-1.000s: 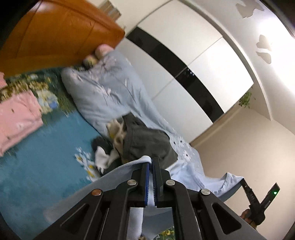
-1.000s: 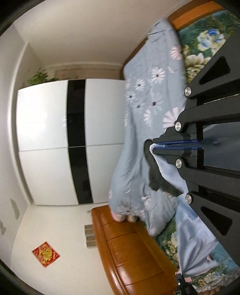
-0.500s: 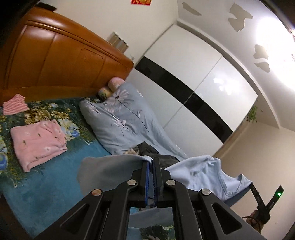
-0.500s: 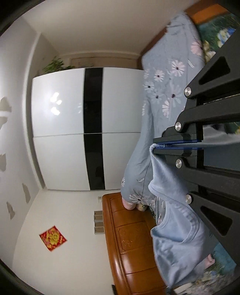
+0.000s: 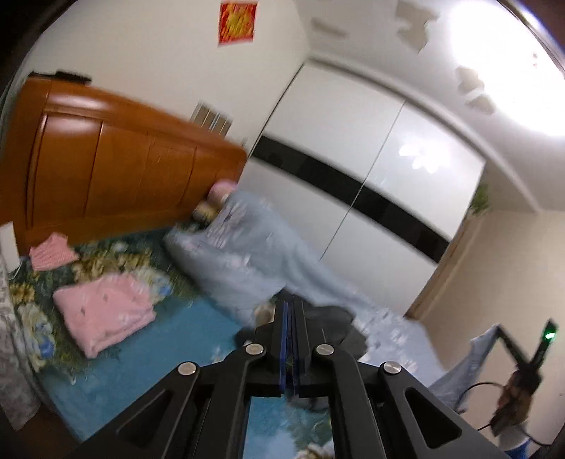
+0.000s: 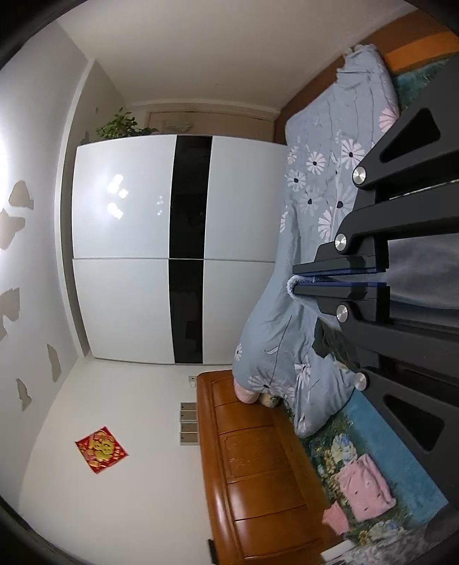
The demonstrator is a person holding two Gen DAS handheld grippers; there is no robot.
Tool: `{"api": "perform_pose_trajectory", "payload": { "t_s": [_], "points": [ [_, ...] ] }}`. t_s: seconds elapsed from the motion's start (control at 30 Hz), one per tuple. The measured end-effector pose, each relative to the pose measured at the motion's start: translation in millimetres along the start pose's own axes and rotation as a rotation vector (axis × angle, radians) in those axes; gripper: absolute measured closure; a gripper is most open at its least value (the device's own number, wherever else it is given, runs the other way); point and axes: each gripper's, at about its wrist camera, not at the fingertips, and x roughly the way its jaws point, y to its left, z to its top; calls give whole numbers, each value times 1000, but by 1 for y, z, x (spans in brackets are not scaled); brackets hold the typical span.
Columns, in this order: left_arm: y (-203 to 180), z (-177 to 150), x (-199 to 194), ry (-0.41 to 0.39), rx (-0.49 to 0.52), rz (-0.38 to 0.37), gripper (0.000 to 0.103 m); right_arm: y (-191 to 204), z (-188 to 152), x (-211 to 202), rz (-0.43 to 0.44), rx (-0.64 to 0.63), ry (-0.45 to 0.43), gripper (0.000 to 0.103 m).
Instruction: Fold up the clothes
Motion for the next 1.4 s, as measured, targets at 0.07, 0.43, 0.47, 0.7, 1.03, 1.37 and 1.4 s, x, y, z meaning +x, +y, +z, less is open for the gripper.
{"api": "perform_pose_trajectory", "payload": {
  "t_s": [0.07,0.43,0.47,0.7,1.03,1.37,1.4],
  "points": [
    [6,-21,47,121,-38,-14,101,3,-8,14,4,-4,34,100],
    [12,-121,174,498,-162,-62,100,48,-21,47,240,-33,97,100],
    [13,-121,175,496,-161,-62,99,57,-17,43,300,-35,85,100],
    [31,-143,181,518,-142,-26,78,66,-13,56,381,3,57,100],
    [11,-238,257,762,55,30,64,23,-214,214,118,13,680,100],
    [2,-297,329,880,146,-53,64,-13,-281,242,59,89,840,100],
    [0,-298,333,885,159,-55,62,-14,-282,242,58,89,842,100]
  ]
}}
